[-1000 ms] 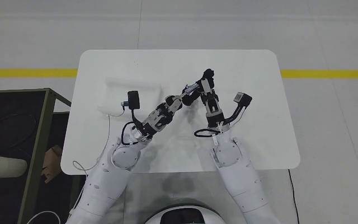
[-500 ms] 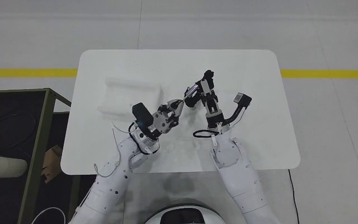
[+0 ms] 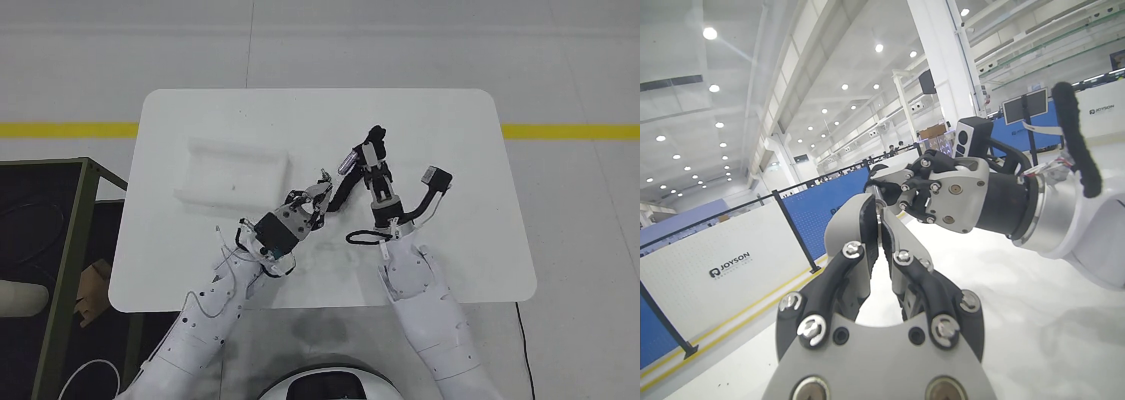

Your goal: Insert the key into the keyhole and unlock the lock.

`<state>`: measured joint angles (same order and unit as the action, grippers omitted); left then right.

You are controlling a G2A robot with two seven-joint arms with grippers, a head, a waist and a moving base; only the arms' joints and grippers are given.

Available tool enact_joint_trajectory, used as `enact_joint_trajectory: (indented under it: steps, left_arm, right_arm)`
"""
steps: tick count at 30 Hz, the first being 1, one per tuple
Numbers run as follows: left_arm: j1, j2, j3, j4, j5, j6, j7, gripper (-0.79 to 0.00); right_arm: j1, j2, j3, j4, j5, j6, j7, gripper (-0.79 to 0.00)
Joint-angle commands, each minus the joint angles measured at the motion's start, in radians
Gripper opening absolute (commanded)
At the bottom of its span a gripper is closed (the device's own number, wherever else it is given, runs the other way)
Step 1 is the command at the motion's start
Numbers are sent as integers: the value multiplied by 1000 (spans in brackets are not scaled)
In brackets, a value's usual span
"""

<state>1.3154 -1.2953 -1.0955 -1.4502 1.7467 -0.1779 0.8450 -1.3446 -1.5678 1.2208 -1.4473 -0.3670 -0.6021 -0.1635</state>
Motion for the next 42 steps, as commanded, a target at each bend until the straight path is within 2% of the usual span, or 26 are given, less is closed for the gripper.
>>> enact_joint_trajectory:
  steps: [1, 2, 3, 6, 8, 11, 13, 15, 16, 17, 18, 21, 27, 34, 38, 42]
  left_arm:
    - [-4, -5, 2, 5, -84, -30, -16, -785]
    - [-3, -7, 1, 6, -110, -39, -22, -425]
    - [0, -10, 3, 8, -162, -73, -32, 0]
    - [9, -15, -9, 8, -382, -235, -110, 0]
    - [21, -17, -33, 4, -597, -346, -195, 0]
    - [44, -19, -64, -8, -1015, -476, -368, 0]
    - [61, -20, -49, -33, -1379, -561, -531, 0]
    - [63, -12, -55, -68, -1700, -559, -710, 0]
    - [66, -6, -72, -82, -1779, -550, -778, 0]
    - [72, 0, -90, -92, -1805, -557, -827, 0]
    - [78, 2, -99, -98, -1813, -570, -844, 0]
    - [78, 2, -99, -98, -1813, -570, -844, 0]
    - [78, 2, -99, -98, -1813, -570, -844, 0]
    - [78, 2, -99, -98, -1813, -570, -844, 0]
    - [78, 2, -99, -98, -1813, -570, -844, 0]
    - [78, 2, -99, -98, -1813, -570, -844, -1]
  right_arm:
    - [0, 1, 6, 0, -18, 8, -7, -785]
    - [-1, 2, 9, 1, -26, 12, -10, -785]
    - [-1, 3, 15, 0, -42, 20, -18, -785]
    - [-1, 6, 36, 3, -106, 67, -44, -785]
    - [-3, 7, 48, 4, -128, 121, -56, -785]
    - [-7, 9, 57, 2, -145, 218, -38, -785]
    - [-5, 10, 53, 3, -157, 256, -7, -785]
    - [-1, 9, 47, 25, -144, 304, 25, -785]
    - [4, 10, 43, 34, -162, 328, 35, -785]
    - [7, 9, 39, 44, -173, 347, 38, -505]
    - [10, 9, 36, 54, -181, 367, 39, 0]
    - [21, 9, 28, 73, -213, 426, 52, 0]
    - [18, 11, 34, 49, -228, 443, 34, 0]
    - [-15, 16, 72, -31, -167, 392, -1, 0]
    - [-36, 17, 81, -84, -139, 278, -77, 0]
    - [-36, 17, 81, -85, -139, 258, -79, -1]
